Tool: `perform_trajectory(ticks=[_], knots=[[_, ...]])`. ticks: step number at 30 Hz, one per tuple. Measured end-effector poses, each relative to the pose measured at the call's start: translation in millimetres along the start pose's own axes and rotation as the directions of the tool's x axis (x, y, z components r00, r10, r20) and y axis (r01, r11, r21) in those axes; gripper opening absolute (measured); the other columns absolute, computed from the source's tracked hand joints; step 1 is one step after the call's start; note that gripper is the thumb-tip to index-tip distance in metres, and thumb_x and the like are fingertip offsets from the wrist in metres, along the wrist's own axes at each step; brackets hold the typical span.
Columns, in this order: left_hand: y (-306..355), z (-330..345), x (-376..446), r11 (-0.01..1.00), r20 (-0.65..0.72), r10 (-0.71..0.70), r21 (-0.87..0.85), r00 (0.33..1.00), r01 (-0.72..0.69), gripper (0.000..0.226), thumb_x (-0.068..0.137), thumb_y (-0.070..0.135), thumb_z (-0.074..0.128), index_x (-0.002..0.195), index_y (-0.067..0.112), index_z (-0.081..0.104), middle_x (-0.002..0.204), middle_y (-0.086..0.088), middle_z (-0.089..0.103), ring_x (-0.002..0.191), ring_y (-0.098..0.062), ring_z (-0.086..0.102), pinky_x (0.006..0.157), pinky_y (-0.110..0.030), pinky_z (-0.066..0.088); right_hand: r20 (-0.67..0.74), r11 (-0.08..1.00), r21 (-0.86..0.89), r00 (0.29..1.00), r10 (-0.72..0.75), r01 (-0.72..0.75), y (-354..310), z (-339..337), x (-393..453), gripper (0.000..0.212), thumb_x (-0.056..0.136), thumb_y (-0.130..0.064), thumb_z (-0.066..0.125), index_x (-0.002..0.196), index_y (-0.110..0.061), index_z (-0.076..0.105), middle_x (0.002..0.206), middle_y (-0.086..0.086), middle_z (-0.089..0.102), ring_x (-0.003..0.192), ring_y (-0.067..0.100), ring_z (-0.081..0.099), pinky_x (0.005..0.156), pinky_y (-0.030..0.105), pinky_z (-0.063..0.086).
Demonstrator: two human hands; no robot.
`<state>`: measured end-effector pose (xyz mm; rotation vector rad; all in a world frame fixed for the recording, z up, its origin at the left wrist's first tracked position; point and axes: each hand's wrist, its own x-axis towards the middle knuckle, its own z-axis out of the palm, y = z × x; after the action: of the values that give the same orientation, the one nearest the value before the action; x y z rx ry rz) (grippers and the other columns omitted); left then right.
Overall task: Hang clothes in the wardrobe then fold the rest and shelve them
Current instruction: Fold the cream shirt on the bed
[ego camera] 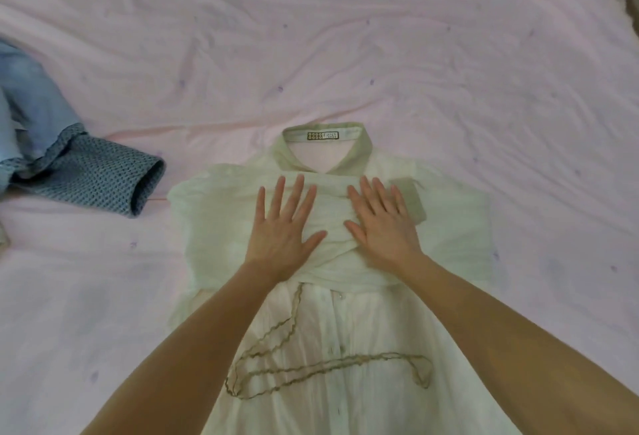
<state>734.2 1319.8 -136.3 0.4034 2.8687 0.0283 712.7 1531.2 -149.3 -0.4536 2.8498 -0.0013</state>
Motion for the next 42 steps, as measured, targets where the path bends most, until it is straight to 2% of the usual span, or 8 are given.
perform_trajectory(ticks=[3,11,22,25,27,32,35,42], knots=[[-3,20,10,0.998,0.237,-0.061,0.007,0.970,0.061,0.093,0.074,0.079,-0.008,0.149,0.027,-0.023,0.156,0.001,-0.029,0.145,-0.029,-0.023,0.115,-0.060,-0.007,0.091,0.996,0.068,0.995,0.052,-0.058,12,22,0,0.081,0.080,-0.065,-0.011,0.152,-0.027,-0.009,0.160,0.002,-0.015,0.147,0.017,-0.014,0.118,0.035,-0.014],[12,7,10,0.999,0.148,-0.042,-0.010,0.988,0.044,0.091,0.082,0.078,0.008,0.150,0.025,-0.020,0.157,-0.002,-0.029,0.144,-0.026,-0.026,0.116,-0.057,-0.009,0.121,0.987,0.142,0.991,0.053,-0.070,7,14,-5,0.065,0.100,-0.054,0.015,0.153,-0.024,-0.005,0.160,0.004,-0.014,0.147,0.017,-0.016,0.118,0.038,-0.016],[56,4,-183,0.853,-0.123,-0.178,-0.514,0.976,0.091,0.043,0.095,0.028,0.054,0.133,0.007,0.051,0.138,-0.012,0.046,0.130,-0.030,0.041,0.107,-0.042,0.036,-0.120,0.883,0.456,0.976,0.183,-0.109,-47,-13,-203,0.030,0.098,-0.018,0.049,0.122,-0.002,0.056,0.122,0.014,0.057,0.110,0.031,0.054,0.100,0.041,0.039],[79,26,-264,0.596,-0.022,-0.509,-0.730,0.860,0.334,0.030,0.094,0.024,0.055,0.121,0.011,0.056,0.120,-0.006,0.055,0.109,-0.021,0.052,0.087,-0.033,0.046,0.031,0.701,0.618,0.902,0.430,-0.356,-70,11,-280,0.024,0.097,-0.020,0.048,0.116,-0.008,0.058,0.115,0.008,0.061,0.103,0.023,0.057,0.090,0.037,0.046],[93,46,-306,0.179,0.283,-0.694,-0.823,0.662,0.539,0.026,0.094,0.024,0.054,0.114,0.007,0.058,0.107,-0.007,0.061,0.093,-0.021,0.058,0.078,-0.032,0.047,0.111,0.482,0.717,0.765,0.634,-0.504,-84,29,-318,0.014,0.095,-0.017,0.052,0.104,-0.008,0.058,0.103,0.007,0.063,0.093,0.022,0.058,0.079,0.032,0.044],[124,86,-360,-0.706,0.862,-0.309,-0.491,0.403,0.511,0.027,0.092,0.024,0.064,0.115,0.011,0.056,0.105,-0.009,0.060,0.094,-0.022,0.061,0.077,-0.031,0.052,0.509,-0.342,0.809,0.278,0.814,-0.478,-108,77,-369,0.041,0.090,-0.017,0.063,0.120,0.008,0.052,0.116,0.018,0.062,0.099,0.028,0.060,0.073,0.023,0.037],[142,103,-364,-0.807,0.877,-0.159,-0.379,0.453,0.452,0.068,0.090,0.028,0.067,0.147,0.011,0.034,0.149,-0.011,0.037,0.138,-0.028,0.035,0.113,-0.040,0.033,0.684,-0.598,0.728,0.301,0.665,-0.334,-117,109,-380,0.038,0.087,-0.026,0.068,0.117,-0.004,0.060,0.123,0.013,0.064,0.109,0.026,0.062,0.086,0.034,0.049],[168,136,-345,-0.905,0.805,-0.032,-0.276,0.593,0.325,0.037,0.092,0.022,0.063,0.124,0.012,0.049,0.137,-0.014,0.052,0.131,-0.027,0.046,0.116,-0.039,0.029,0.751,-0.742,0.646,0.323,0.575,-0.180,-106,137,-376,0.032,0.088,-0.016,0.069,0.117,-0.006,0.059,0.110,0.008,0.066,0.093,0.020,0.064,0.074,0.030,0.057]])
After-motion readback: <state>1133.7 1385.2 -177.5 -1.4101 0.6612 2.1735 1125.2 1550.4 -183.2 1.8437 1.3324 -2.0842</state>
